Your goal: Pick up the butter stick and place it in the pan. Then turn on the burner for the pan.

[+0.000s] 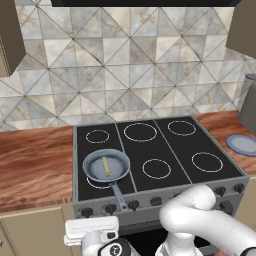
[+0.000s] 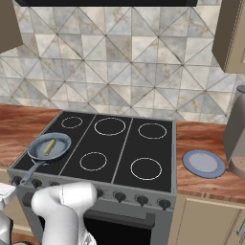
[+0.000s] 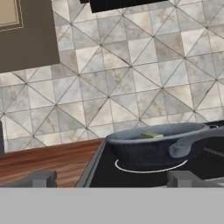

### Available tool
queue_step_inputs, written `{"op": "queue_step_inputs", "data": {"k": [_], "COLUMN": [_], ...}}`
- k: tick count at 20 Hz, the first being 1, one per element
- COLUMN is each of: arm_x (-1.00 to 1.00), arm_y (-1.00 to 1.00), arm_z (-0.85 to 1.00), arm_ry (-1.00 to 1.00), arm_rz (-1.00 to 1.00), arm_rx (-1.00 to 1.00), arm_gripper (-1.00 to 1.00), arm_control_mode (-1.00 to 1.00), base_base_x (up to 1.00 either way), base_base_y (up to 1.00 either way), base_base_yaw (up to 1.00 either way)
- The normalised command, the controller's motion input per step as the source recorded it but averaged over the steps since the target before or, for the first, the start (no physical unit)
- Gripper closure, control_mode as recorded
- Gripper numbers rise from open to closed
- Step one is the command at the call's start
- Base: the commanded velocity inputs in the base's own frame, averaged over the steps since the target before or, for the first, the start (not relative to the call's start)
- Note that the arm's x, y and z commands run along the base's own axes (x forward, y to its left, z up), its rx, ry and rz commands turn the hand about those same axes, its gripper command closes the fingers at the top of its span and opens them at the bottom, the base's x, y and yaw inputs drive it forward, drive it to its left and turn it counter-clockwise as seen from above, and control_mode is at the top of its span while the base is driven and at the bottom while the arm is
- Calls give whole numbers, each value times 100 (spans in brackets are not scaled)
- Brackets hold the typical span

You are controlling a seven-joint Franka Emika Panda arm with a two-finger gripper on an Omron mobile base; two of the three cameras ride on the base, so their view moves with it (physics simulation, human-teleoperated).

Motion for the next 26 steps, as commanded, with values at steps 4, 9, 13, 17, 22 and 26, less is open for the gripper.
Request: {"op": "queue_step_inputs", "data": {"k": [4,9,13,17,22,26], "arm_x": [0,0,0,0,0,0], "arm_y": [-1,-15,-8,-7,0,0], "arm_z": [-14,-6,-1,0,-1,0], "arm_ry": [0,0,0,0,2,6], "arm_rz": [0,0,0,0,0,0], "arm_rx": [5,0,0,0,0,0], "arm_gripper": [-100,-100,-100,-100,-100,-100], "arm_control_mode": [-100,-100,-100,-100,-100,-100], "base_base_x": [0,0,0,0,0,0], "base_base_y": [0,0,0,0,0,0], "base_base_yaw": [0,0,0,0,0,0]}}
